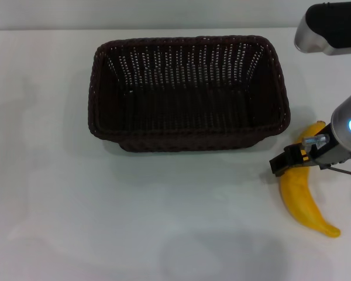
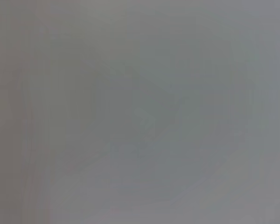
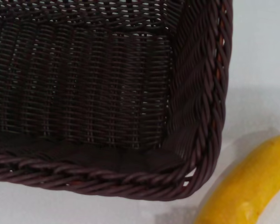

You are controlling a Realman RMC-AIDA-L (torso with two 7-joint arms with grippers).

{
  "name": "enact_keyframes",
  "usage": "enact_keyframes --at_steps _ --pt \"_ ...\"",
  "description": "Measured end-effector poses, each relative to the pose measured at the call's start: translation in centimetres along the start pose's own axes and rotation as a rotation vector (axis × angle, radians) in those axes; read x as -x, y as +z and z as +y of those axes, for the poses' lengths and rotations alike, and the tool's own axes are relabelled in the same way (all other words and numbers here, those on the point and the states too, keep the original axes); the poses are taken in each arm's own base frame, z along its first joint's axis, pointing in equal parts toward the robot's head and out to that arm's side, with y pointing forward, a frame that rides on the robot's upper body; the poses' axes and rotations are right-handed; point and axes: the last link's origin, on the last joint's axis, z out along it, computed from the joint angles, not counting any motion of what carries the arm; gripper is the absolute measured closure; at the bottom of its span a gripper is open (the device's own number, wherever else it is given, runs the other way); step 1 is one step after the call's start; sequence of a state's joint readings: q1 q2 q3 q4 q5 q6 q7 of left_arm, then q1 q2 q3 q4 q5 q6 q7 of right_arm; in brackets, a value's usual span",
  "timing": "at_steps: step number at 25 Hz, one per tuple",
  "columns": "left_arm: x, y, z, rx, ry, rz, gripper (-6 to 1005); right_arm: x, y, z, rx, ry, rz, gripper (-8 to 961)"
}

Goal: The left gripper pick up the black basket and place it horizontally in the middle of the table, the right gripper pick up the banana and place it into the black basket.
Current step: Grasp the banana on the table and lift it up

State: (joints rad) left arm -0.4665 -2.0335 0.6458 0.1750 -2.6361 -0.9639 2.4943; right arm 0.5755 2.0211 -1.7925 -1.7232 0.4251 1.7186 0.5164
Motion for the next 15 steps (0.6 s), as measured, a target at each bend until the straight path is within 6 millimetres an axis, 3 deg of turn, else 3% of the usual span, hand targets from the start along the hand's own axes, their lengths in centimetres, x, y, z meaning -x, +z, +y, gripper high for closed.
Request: enact_keyframes --at_steps 15 --pt "0.5 -0.2 0.5 0.006 -0.018 -0.002 272 -0.9 2.0 0.2 0.006 -0.018 0.055 127"
